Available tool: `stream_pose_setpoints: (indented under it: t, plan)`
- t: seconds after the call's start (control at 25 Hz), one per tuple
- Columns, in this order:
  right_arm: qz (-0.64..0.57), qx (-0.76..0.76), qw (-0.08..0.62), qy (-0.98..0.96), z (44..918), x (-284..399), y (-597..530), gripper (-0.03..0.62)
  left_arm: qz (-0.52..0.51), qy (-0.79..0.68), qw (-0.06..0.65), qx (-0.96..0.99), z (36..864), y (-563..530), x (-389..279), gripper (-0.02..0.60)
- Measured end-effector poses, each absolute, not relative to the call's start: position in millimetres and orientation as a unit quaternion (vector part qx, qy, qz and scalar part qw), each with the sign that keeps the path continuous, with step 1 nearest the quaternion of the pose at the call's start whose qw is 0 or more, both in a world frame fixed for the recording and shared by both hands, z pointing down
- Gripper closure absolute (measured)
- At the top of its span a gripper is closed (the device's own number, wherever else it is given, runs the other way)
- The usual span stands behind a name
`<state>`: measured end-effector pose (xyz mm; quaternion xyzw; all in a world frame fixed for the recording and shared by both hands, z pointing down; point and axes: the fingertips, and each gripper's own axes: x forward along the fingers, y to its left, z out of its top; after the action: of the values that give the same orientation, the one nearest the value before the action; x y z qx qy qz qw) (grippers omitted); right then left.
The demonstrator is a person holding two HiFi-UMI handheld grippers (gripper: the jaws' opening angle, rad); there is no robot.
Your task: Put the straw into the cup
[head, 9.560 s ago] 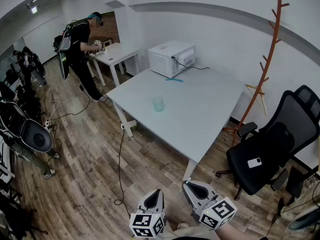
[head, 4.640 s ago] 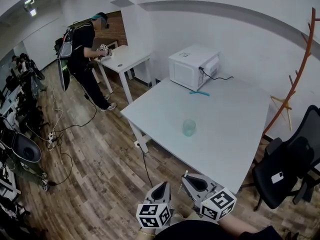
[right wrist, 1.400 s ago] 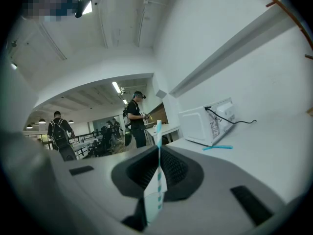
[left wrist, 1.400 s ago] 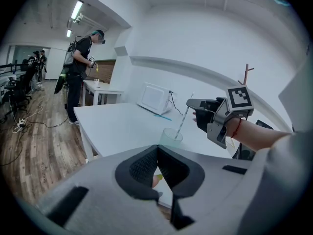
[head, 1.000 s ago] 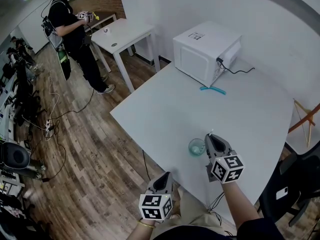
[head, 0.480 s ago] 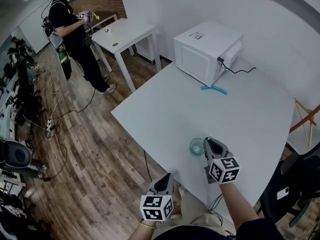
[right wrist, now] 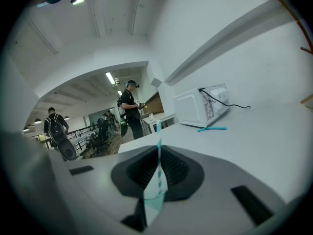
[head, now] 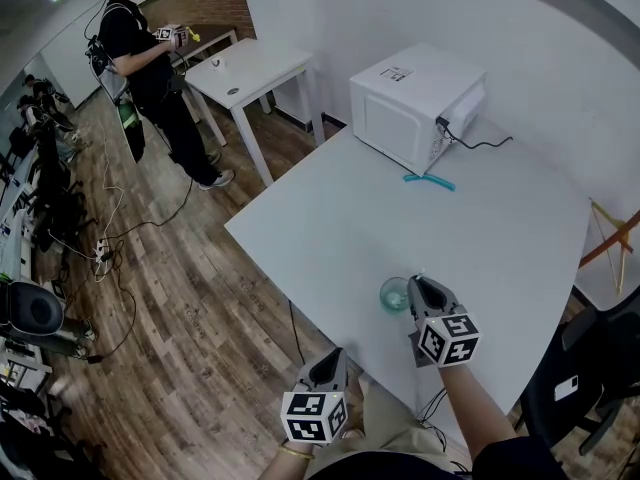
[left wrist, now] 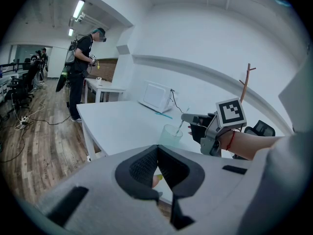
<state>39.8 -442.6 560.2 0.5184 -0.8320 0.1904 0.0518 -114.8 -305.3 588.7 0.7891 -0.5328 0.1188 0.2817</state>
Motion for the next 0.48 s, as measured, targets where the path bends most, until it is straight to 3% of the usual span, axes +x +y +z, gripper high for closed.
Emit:
stream_pose_setpoints:
  t: [0.2,0.28,0.48]
  plan:
    - [0.196,0.520,0.046,-0.830,560.8,41.5,-441.2,0.547,0.118,-0.533,0.281,0.789,588.1,-304.7,-114.7,0.571]
    - [0.198,0.519,0.046,-0.830,561.2,41.4,-439.6,0.475,0.119,-0.533,0.281,0.789,587.7,-303.7,-115.0,0.571]
    - [0.197,0.523,0.050,-0.827,562.7,44.3,-436.7,0.448,0.116,-0.534,0.281,0.789,587.5,-301.4,-115.7,0.571]
